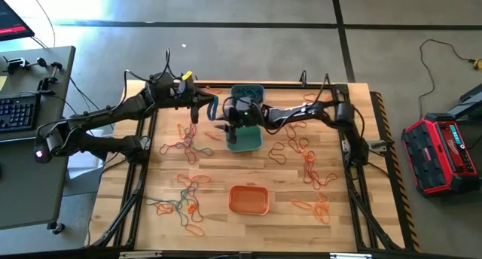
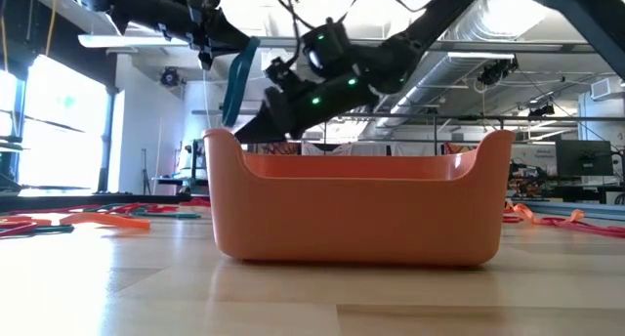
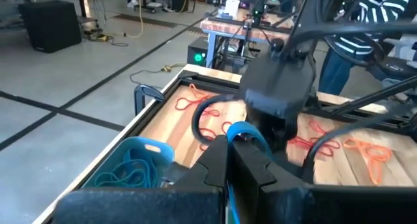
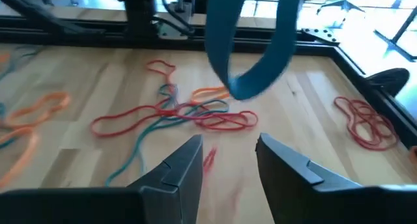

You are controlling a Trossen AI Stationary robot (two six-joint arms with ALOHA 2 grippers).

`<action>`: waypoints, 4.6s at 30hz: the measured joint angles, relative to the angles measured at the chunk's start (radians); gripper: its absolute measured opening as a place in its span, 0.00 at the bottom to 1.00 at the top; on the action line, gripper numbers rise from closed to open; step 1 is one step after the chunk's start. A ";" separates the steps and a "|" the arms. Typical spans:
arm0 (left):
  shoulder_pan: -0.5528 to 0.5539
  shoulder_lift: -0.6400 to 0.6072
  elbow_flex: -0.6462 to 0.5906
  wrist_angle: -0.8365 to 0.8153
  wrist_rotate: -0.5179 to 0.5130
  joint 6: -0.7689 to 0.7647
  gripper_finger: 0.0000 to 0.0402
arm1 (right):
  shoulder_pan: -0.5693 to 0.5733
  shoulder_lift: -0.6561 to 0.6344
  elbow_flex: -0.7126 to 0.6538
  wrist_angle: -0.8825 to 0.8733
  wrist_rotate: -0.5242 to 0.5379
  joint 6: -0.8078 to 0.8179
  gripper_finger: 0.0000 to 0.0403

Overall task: Sort rubber bands into baskets
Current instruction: Put the blue rubber band into the blue bin

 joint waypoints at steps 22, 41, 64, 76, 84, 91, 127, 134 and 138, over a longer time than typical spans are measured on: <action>0.065 0.122 0.000 -0.023 -0.165 0.054 0.00 | -0.145 -0.123 0.019 -0.476 0.268 -0.097 0.01; 0.071 0.628 0.476 -0.074 -0.159 0.282 0.00 | -0.294 -0.474 -0.264 -0.475 0.378 -0.079 0.00; 0.062 0.966 0.763 -0.320 -0.171 0.509 0.08 | -0.298 -0.505 -0.382 -0.406 0.401 -0.026 0.00; 0.066 0.967 0.763 -0.241 -0.128 0.517 0.30 | -0.305 -0.505 -0.382 -0.407 0.401 -0.034 0.00; 0.082 0.947 0.763 -0.241 -0.102 0.474 0.21 | -0.305 -0.505 -0.382 -0.418 0.401 -0.034 0.00; 0.140 0.953 0.763 -0.274 0.011 0.429 0.02 | -0.305 -0.505 -0.382 -0.434 0.401 -0.034 0.00; 0.026 0.681 0.298 0.143 0.042 0.331 0.00 | -0.262 -0.451 -0.380 -0.245 0.163 0.008 0.00; -0.052 0.443 0.122 0.018 -0.093 0.279 0.00 | -0.222 -0.451 -0.380 -0.235 0.161 -0.005 0.00; -0.150 0.314 0.050 -0.114 -0.198 0.233 0.00 | -0.199 -0.451 -0.380 -0.236 0.161 -0.031 0.00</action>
